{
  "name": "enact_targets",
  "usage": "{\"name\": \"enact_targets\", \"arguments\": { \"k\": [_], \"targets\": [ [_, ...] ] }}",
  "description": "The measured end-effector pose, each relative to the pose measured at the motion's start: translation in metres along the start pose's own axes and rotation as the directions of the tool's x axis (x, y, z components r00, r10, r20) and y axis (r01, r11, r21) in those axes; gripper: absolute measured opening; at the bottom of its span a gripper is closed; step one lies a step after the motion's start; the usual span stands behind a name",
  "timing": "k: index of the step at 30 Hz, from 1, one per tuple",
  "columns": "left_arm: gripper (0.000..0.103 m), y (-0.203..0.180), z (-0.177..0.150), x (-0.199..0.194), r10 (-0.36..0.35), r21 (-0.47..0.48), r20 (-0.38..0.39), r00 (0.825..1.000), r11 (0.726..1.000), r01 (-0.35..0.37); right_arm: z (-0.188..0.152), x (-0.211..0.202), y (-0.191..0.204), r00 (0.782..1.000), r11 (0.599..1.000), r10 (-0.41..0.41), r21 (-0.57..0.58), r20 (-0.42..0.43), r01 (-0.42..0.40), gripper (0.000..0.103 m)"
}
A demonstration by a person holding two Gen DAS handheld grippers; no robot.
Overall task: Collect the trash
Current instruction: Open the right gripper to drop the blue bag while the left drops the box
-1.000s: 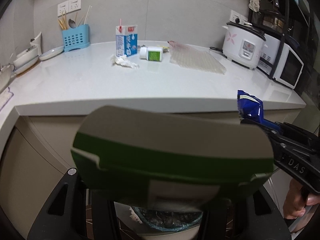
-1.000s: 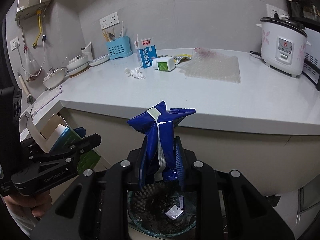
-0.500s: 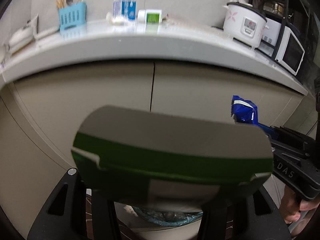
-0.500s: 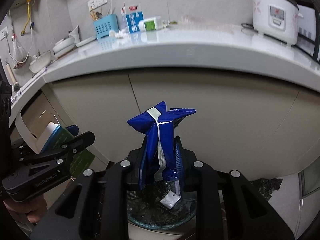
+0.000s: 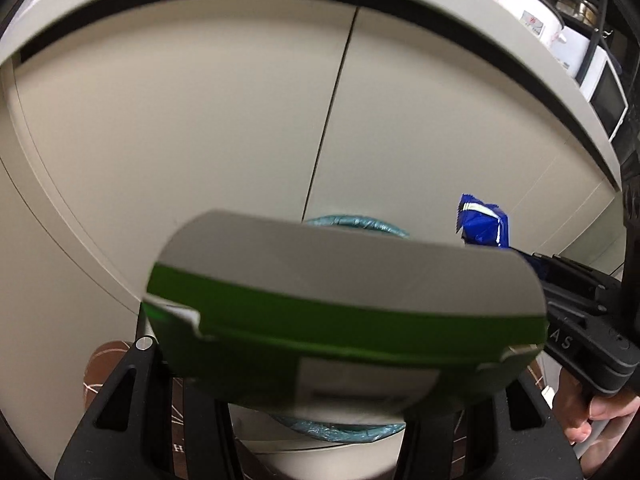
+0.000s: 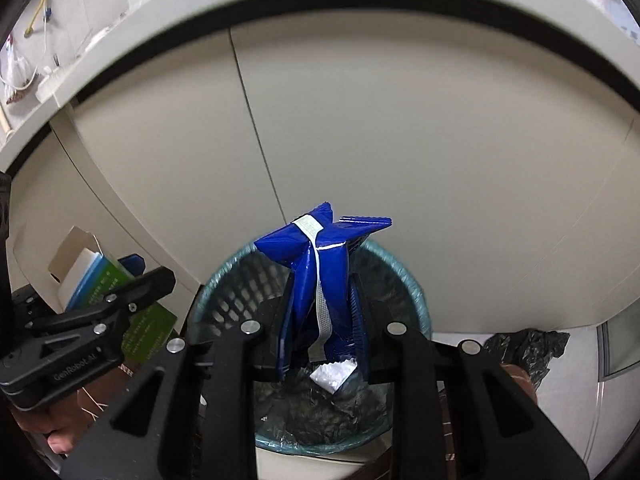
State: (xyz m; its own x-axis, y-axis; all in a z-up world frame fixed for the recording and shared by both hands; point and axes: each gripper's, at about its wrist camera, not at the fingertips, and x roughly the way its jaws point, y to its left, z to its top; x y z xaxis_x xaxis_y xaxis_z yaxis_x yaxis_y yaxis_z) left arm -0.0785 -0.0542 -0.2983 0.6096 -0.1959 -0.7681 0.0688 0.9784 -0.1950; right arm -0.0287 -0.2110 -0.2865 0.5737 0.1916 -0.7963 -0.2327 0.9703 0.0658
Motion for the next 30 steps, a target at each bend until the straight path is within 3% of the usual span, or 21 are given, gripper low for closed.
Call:
{"name": "enact_targets", "arguments": {
  "k": [13, 19, 21, 27, 30],
  "targets": [
    [0.047, 0.012, -0.011, 0.037, 0.024, -0.009, -0.072, 0.997, 1.0, -0.025, -0.013, 0.069, 0.003, 0.989, 1.0, 0.005, -0.013, -0.15, -0.007, 0.026],
    [0.047, 0.016, -0.01, 0.05, 0.031, -0.014, -0.092, 0.995, 0.999, -0.032, -0.017, 0.082, 0.002, 0.985, 1.0, -0.013, -0.013, -0.174, 0.011, 0.044],
    [0.047, 0.016, -0.009, 0.052, 0.032, -0.016, -0.096, 0.995, 0.999, -0.034, -0.019, 0.082, 0.001, 0.985, 1.0, -0.015, -0.013, -0.173, 0.013, 0.046],
    [0.047, 0.016, -0.013, 0.049, 0.027, -0.015, -0.102, 0.994, 0.999, -0.029, -0.022, 0.068, -0.012, 0.99, 1.0, -0.011, 0.015, -0.144, 0.014, 0.07],
    [0.047, 0.013, -0.014, 0.051, 0.025, -0.01, -0.109, 0.994, 1.0, -0.027, -0.023, 0.056, -0.022, 0.992, 0.999, -0.005, 0.039, -0.123, 0.01, 0.076]
  ]
}}
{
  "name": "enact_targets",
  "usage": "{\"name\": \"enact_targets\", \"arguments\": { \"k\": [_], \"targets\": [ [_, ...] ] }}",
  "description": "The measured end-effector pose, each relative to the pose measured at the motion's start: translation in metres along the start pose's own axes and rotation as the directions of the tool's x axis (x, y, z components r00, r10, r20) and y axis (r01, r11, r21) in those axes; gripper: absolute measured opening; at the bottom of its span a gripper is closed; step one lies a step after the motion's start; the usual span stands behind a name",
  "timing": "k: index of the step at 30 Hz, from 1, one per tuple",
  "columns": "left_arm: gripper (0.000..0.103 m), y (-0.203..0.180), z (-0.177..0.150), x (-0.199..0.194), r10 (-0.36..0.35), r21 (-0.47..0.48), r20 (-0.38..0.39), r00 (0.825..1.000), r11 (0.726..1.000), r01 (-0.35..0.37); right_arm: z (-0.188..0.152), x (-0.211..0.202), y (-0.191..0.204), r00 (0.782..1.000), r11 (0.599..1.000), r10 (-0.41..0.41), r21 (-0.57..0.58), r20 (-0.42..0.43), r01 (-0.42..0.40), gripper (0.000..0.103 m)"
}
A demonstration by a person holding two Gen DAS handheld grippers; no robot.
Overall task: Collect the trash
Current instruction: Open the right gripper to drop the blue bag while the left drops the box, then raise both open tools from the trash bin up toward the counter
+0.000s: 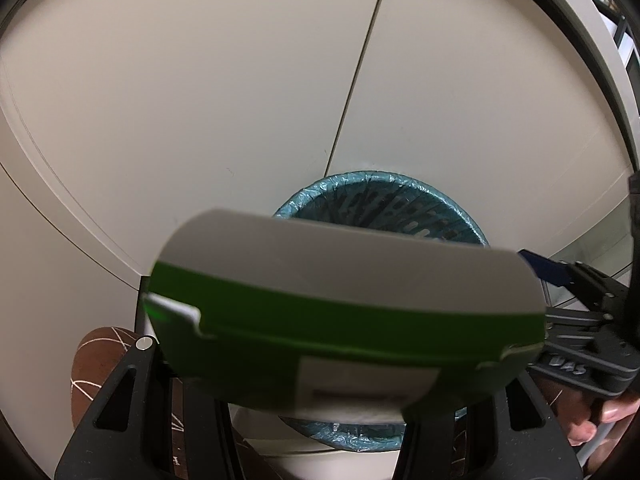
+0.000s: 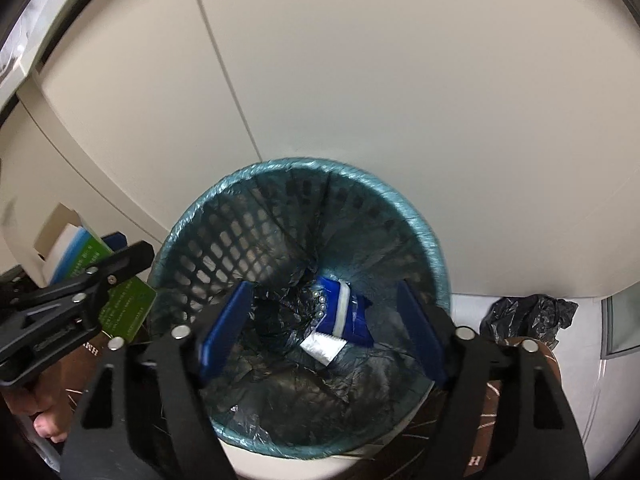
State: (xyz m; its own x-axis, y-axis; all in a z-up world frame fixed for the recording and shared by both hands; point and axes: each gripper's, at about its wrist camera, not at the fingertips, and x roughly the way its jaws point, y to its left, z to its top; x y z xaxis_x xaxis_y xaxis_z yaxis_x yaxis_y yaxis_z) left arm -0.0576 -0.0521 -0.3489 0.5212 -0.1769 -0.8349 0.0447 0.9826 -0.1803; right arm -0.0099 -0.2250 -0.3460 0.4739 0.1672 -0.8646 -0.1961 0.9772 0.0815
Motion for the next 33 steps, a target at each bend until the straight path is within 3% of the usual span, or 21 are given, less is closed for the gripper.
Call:
{"name": "enact_targets", "arguments": {
  "k": [6, 17, 21, 28, 33],
  "targets": [
    [0.047, -0.013, 0.004, 0.009, -0.009, 0.024, -0.014, 1.0, 1.0, 0.009, -0.002, -0.019, -0.015, 0.998, 0.999, -0.045, 0.021, 0.037, 0.044, 0.089],
    [0.048, -0.045, 0.008, 0.035, -0.025, 0.083, -0.063, 0.998, 0.996, 0.03, -0.011, -0.05, -0.057, 0.993, 0.99, -0.097, 0.11, 0.07, 0.089, 0.09],
    [0.053, -0.055, 0.007, 0.039, -0.017, 0.105, -0.071, 0.997, 0.994, 0.024, -0.014, -0.056, -0.066, 0.992, 0.987, -0.102, 0.128, 0.072, 0.092, 0.09],
    [0.079, -0.057, 0.008, 0.033, 0.0, 0.11, -0.056, 0.998, 0.994, 0.006, -0.015, -0.056, -0.063, 0.992, 0.988, -0.108, 0.123, 0.07, 0.098, 0.09],
    [0.088, -0.052, 0.013, 0.025, 0.01, 0.093, -0.036, 0.999, 0.996, -0.007, -0.013, -0.059, -0.059, 0.992, 0.99, -0.101, 0.111, 0.077, 0.092, 0.09]
  ]
}}
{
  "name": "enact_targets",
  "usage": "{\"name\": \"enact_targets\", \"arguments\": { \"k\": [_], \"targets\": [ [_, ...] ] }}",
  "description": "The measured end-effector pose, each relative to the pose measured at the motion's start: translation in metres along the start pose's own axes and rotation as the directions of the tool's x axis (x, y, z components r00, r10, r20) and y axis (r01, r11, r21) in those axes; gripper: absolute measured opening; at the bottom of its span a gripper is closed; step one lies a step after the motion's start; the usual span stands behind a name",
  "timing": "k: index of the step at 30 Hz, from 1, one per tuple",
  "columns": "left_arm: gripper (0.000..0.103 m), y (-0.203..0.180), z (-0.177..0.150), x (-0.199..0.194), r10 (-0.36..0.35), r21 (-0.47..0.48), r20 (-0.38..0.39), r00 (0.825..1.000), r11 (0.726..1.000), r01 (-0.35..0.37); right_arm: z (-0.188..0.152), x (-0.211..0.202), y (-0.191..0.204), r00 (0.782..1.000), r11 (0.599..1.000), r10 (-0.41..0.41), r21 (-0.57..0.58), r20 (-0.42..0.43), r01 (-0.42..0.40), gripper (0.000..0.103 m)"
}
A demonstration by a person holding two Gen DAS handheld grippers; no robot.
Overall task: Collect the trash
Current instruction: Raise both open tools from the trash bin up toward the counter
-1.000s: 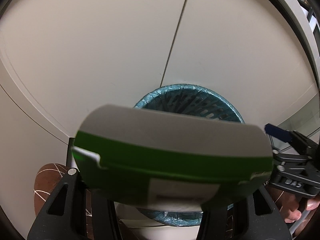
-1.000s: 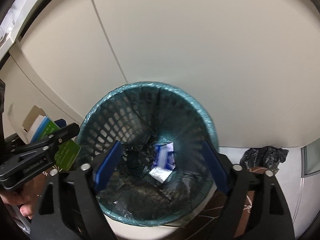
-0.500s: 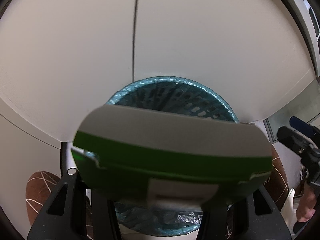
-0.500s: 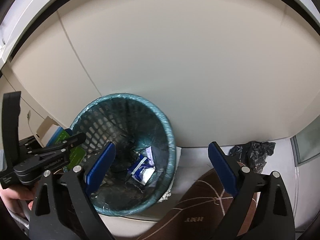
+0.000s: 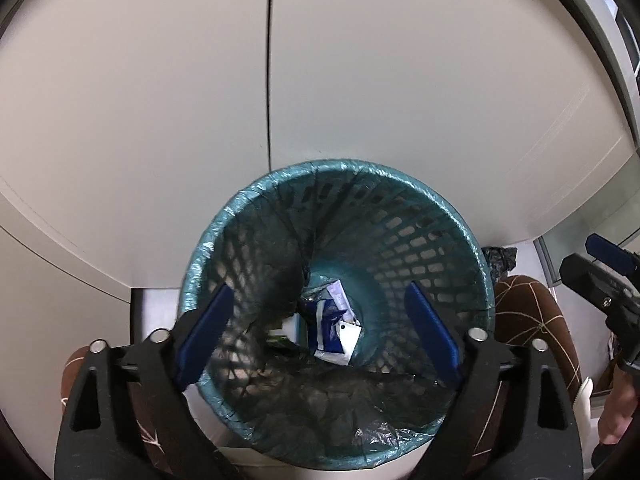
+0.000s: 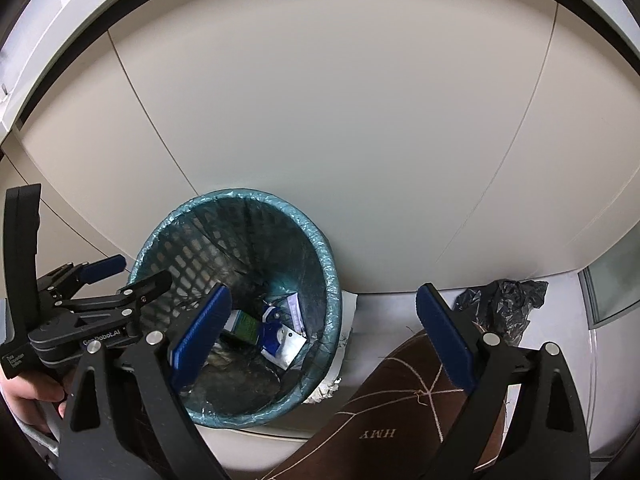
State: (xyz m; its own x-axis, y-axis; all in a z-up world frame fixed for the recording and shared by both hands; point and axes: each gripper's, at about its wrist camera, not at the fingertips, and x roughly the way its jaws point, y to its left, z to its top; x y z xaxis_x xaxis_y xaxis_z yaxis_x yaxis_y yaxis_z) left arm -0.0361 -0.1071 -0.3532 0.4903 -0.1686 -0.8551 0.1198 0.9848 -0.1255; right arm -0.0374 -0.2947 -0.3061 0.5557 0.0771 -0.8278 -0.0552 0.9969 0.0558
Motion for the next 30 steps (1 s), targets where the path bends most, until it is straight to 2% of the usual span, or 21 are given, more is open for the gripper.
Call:
{"name": "enact_targets", "arguments": {
  "k": [5, 15, 18, 23, 30],
  "targets": [
    [0.097, 0.006, 0.007, -0.021, 0.004, -0.013, 0.046, 0.999, 1.0, -0.003, 0.002, -0.005, 0.005, 1.0, 1.0, 0.002, -0.011, 0.012, -0.002, 0.09],
    [0.097, 0.024, 0.03, -0.075, 0.023, -0.052, 0.12, 0.992, 0.998, -0.017, 0.027, -0.041, 0.013, 0.997, 0.999, 0.002, -0.035, 0.072, 0.0, 0.09],
    [0.097, 0.031, 0.041, -0.099, 0.015, -0.071, 0.159, 0.987, 0.997, -0.004, 0.038, -0.057, 0.012, 0.995, 0.999, 0.016, -0.034, 0.1, -0.013, 0.09],
    [0.097, 0.032, 0.058, -0.14, 0.039, -0.066, 0.227, 0.973, 0.998, -0.024, 0.059, -0.087, 0.01, 0.988, 0.999, 0.02, -0.042, 0.153, -0.014, 0.09],
    [0.097, 0.032, 0.085, -0.186, 0.067, -0.069, 0.284, 0.956, 0.996, -0.05, 0.093, -0.122, 0.009, 0.974, 0.999, 0.033, -0.043, 0.225, -0.024, 0.09]
  ]
}}
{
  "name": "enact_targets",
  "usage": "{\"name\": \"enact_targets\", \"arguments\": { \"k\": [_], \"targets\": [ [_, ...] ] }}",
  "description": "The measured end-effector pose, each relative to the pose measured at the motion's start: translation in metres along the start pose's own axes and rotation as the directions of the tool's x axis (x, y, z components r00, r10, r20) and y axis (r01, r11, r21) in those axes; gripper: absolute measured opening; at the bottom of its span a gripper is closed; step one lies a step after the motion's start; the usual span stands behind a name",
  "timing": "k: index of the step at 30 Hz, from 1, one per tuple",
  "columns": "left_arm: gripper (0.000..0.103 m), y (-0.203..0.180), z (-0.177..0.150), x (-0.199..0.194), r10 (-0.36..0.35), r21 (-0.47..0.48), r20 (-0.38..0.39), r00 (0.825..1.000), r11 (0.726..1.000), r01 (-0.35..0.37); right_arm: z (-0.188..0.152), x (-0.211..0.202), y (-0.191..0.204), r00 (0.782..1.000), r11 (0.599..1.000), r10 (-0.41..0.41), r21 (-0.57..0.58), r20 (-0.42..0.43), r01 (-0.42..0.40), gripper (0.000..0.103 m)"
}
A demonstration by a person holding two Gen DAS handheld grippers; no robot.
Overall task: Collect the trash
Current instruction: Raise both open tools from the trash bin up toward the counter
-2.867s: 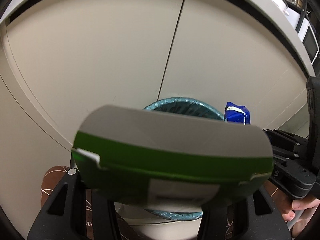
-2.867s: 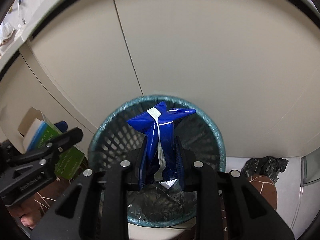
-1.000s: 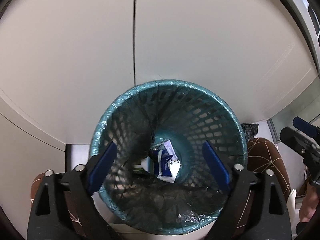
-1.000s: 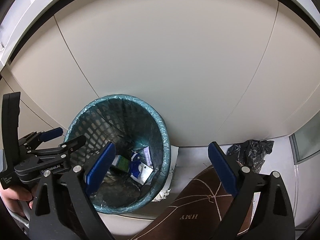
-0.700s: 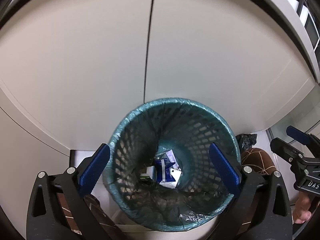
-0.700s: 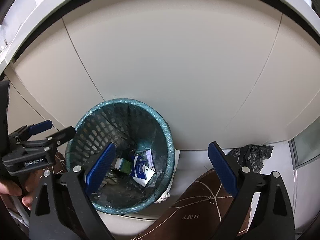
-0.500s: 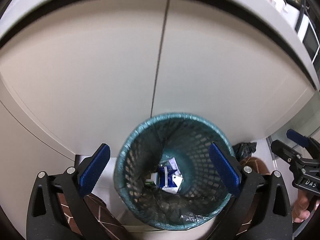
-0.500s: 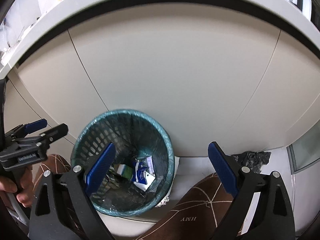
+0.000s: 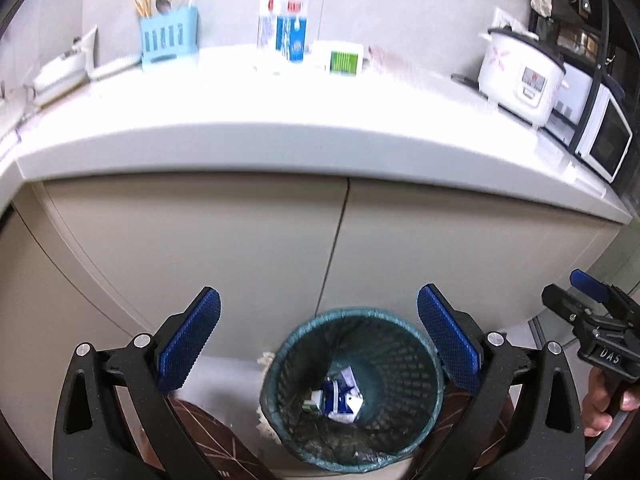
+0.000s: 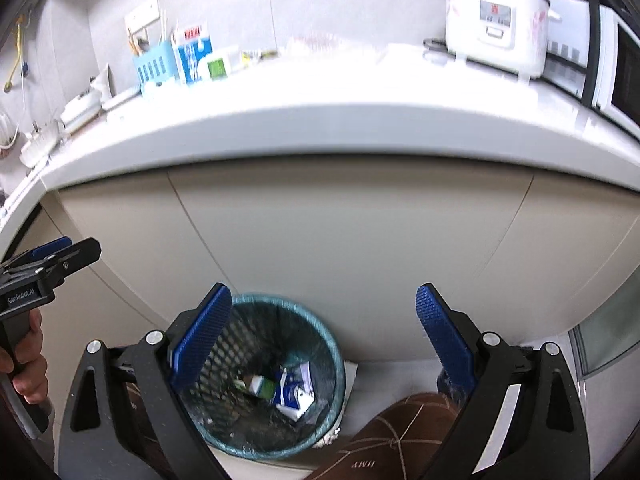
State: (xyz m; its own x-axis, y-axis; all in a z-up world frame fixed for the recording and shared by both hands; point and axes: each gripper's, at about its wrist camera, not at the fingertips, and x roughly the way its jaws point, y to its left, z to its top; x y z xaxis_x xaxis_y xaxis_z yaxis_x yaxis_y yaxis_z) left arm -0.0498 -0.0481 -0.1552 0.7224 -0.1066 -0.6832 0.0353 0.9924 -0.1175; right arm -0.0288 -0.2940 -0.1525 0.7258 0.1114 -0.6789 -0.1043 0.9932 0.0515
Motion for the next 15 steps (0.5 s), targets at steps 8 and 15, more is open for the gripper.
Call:
{"name": "enact_targets", "arguments": {
  "k": [8, 15],
  "targets": [
    [0.097, 0.005, 0.05, -0.029, 0.035, -0.002, 0.077, 0.996, 0.999, -0.035, 0.055, -0.021, -0.001, 0.998, 1.0, -0.009, -0.01, 0.061, 0.01, 0.09],
    [0.097, 0.017, 0.095, -0.037, 0.059, -0.041, 0.092, 0.994, 0.998, -0.055, 0.096, -0.028, 0.003, 0.996, 0.999, -0.023, -0.028, 0.085, 0.025, 0.09]
  ]
}}
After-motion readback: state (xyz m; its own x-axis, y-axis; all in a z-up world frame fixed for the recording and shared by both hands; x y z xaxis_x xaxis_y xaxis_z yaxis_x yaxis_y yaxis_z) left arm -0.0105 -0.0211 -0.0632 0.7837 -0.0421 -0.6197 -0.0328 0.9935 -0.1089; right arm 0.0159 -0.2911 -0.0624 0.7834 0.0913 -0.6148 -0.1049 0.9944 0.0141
